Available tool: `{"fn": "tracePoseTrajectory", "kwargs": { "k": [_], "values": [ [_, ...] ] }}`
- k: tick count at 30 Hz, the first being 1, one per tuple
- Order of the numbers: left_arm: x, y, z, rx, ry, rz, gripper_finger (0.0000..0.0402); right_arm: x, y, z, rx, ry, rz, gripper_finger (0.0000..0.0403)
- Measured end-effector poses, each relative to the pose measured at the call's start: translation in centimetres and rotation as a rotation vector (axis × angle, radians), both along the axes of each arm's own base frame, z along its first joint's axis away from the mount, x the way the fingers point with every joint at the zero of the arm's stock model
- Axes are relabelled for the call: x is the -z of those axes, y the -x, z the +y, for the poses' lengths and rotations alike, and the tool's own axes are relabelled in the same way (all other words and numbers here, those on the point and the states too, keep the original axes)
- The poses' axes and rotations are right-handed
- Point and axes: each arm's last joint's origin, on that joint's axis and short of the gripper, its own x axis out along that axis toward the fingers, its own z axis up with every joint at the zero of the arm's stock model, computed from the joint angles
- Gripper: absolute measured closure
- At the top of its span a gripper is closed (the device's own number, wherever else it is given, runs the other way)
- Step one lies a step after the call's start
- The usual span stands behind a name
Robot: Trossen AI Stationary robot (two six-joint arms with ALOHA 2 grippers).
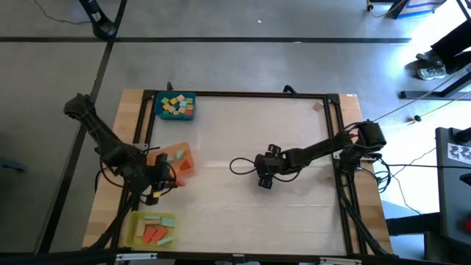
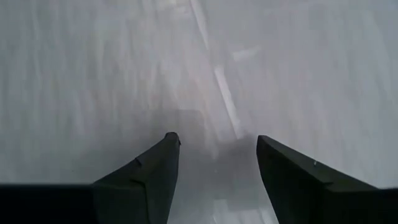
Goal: Sort blocks by size
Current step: Put the red rectangular block into the yellow bin
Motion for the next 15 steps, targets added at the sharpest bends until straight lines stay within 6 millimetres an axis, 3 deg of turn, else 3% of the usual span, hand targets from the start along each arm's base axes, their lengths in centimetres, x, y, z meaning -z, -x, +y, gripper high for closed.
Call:
{"fn": "tracePoseTrajectory", "kwargs": {
  "k": [7,15],
  "values": [
    [-0.2,0.4,-3.0,-0.003,0.079,0.126,0.036,0.1,0.0,0.0,-0.002,0.001,0.004,0.0187],
    [2.5,1.6,-6.8,-0.047,0.226,0.414,0.036,0.2,0.0,0.0,-0.005,0.013,0.005,0.0187]
  ]
}}
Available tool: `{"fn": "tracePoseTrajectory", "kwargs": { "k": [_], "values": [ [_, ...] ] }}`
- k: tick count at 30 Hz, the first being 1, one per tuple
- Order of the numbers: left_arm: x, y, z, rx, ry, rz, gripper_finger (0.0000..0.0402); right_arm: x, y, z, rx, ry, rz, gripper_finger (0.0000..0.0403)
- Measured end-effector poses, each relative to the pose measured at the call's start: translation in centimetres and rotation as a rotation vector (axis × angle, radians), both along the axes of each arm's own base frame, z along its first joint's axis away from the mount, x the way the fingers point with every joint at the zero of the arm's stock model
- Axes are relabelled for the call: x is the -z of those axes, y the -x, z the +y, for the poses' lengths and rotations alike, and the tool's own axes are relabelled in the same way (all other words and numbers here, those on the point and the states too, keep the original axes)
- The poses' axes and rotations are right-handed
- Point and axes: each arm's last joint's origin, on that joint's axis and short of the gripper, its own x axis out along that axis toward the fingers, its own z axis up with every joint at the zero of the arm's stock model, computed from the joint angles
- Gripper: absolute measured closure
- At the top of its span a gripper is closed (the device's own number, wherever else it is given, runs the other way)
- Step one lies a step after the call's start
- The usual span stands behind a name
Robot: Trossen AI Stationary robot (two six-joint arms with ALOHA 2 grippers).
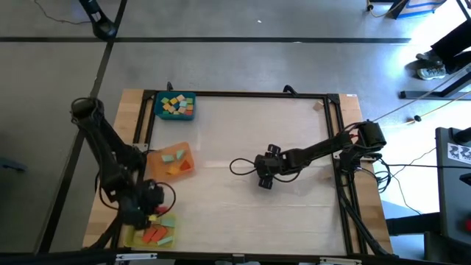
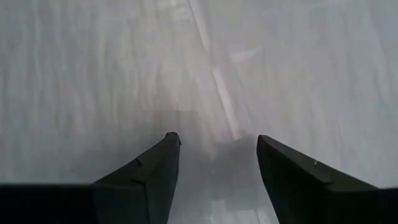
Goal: Sort blocks by size
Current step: Put the red rectangular block into the yellow bin, then put the light brown triangular block into the orange bin
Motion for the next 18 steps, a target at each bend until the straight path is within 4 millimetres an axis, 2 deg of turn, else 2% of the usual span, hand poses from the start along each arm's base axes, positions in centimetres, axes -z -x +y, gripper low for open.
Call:
{"fn": "tracePoseTrajectory", "kwargs": {
  "k": [4,9,18],
  "values": [
    [0.4,0.2,-1.9,-0.006,0.109,0.03,0.036,0.0,0.0,0.0,-0.016,0.019,-0.002,0.0187],
    [0.9,0.4,-3.1,-0.014,0.157,0.05,0.0357,0.0,0.0,0.0,-0.016,0.02,-0.001,0.0187],
    [2.3,0.3,-3.2,-0.029,0.078,0.112,0.029,0.1,0.0,0.0,-0.017,0.017,-0.001,0.0187]
  ]
}}
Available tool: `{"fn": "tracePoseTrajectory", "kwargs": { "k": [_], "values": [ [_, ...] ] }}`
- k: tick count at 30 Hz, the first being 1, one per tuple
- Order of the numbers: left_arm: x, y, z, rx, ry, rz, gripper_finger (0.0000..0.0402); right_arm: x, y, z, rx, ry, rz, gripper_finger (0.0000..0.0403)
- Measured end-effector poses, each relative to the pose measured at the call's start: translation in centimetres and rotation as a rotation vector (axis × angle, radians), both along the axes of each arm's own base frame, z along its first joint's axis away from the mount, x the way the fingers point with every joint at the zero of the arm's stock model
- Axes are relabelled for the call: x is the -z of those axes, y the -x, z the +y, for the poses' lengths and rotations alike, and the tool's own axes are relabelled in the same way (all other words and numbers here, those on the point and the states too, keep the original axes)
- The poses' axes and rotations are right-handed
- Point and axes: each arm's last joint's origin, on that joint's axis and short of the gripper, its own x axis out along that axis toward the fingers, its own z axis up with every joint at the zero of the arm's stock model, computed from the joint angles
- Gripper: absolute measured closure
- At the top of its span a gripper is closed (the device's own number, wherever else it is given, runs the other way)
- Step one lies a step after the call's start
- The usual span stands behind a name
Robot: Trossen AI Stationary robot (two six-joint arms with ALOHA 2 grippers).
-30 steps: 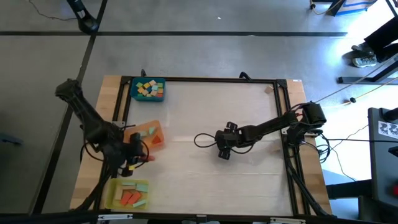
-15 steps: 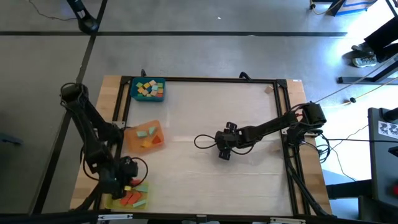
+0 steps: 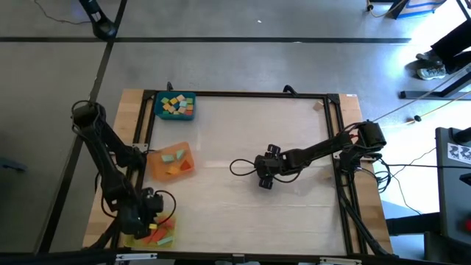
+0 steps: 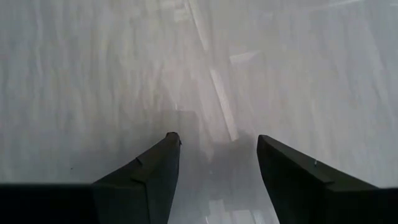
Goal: Sort blocks by size
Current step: Put the light brown triangular block into the orange bin
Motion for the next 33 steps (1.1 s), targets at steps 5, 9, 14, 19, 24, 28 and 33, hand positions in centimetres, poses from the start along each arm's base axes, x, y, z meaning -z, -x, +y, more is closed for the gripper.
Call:
{"fn": "tracePoseTrajectory", "kwargs": {
  "k": [5,9,14,19,24,28,33],
  "values": [
    [-0.8,-0.3,0.7,-0.011,0.053,0.032,0.0262,0.0,0.0,0.0,0.0,0.001,0.001,0.0187],
    [-2.4,-0.7,2.2,0.011,0.09,-0.027,0.0253,-0.4,0.1,0.0,0.004,0.008,-0.011,0.0187],
    [-4.4,-1.9,5.6,-0.06,-0.004,-0.236,0.0252,-1.9,0.6,-0.3,0.031,0.053,-0.046,0.0187],
    [-5.9,-3.0,8.5,-0.081,-0.228,-0.466,0.0252,-4.4,2.2,-0.6,0.08,0.043,-0.041,0.0187],
    [-6.7,-4.5,10.7,-0.145,-0.512,-0.603,0.0251,-7.0,4.4,-1.5,0.177,0.125,-0.041,0.0187],
    [-6.6,-5.8,11.9,-0.186,-0.635,-0.65,0.0251,-8.8,6.5,-3.6,0.332,0.163,-0.023,0.0187],
    [-5.8,-6.9,13.3,-0.232,-0.689,-0.662,0.0251,-9.8,9.0,-7.8,0.586,0.192,0.051,0.0187]
  ]
}}
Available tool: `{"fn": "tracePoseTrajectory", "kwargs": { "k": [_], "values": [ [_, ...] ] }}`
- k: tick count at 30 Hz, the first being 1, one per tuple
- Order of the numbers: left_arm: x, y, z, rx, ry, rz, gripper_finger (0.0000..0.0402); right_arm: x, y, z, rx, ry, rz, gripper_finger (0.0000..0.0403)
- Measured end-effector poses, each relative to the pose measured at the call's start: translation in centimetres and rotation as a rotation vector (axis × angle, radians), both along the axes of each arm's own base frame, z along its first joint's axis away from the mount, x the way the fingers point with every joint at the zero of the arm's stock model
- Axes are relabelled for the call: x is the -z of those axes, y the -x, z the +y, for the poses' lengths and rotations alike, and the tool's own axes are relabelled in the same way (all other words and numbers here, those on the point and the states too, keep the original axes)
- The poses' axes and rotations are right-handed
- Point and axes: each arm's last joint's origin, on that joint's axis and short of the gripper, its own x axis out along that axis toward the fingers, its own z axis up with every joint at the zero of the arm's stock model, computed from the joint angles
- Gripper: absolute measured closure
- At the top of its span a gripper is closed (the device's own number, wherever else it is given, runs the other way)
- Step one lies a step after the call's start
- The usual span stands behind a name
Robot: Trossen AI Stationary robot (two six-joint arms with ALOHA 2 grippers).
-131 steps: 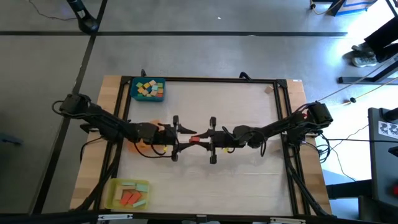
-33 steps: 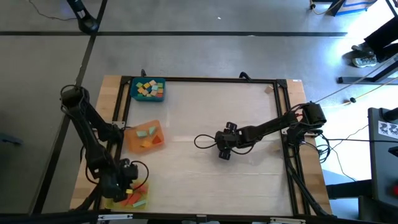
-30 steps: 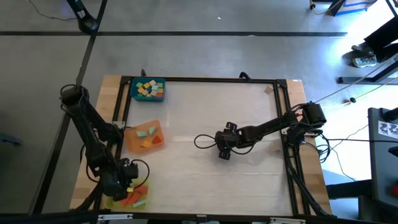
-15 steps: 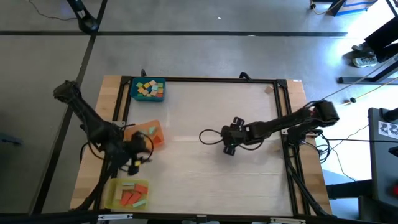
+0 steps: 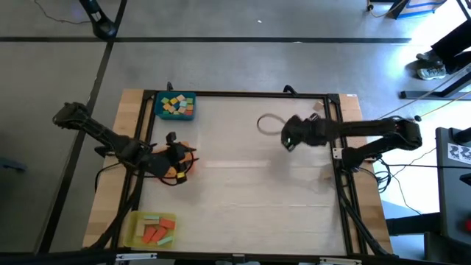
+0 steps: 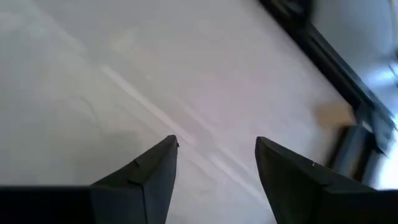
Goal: Sort blocks by size
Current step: Put the light brown triangular block into the orange bin
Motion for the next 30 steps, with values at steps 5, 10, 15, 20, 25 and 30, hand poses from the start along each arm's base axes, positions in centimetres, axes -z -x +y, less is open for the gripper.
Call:
{"fn": "tracePoseTrajectory", "kwargs": {
  "k": [5,10,15,20,25,30],
  "values": [
    [1.0,-0.4,0.8,-0.04,-0.005,-0.015,0.0251,0.1,1.5,-5.2,0.234,-0.001,0.027,0.0187],
    [1.4,-0.5,1.1,-0.055,-0.005,-0.015,0.0251,0.6,3.4,-11.0,0.416,0.025,0.041,0.0191],
    [1.8,-0.5,1.1,-0.054,-0.001,-0.023,0.0251,2.2,5.7,-16.7,0.536,-0.045,-0.005,0.0225],
    [2.3,-0.4,1.1,-0.054,-0.006,-0.012,0.0251,4.7,7.7,-20.5,0.627,-0.079,-0.004,0.0259],
    [2.5,-0.4,1.2,-0.047,-0.021,-0.001,0.0251,4.9,6.9,-22.2,0.706,-0.024,-0.019,0.0294],
    [2.2,-0.6,1.1,-0.029,-0.035,-0.023,0.0251,5.7,6.9,-23.3,0.752,-0.022,0.027,0.0337]
  ]
}}
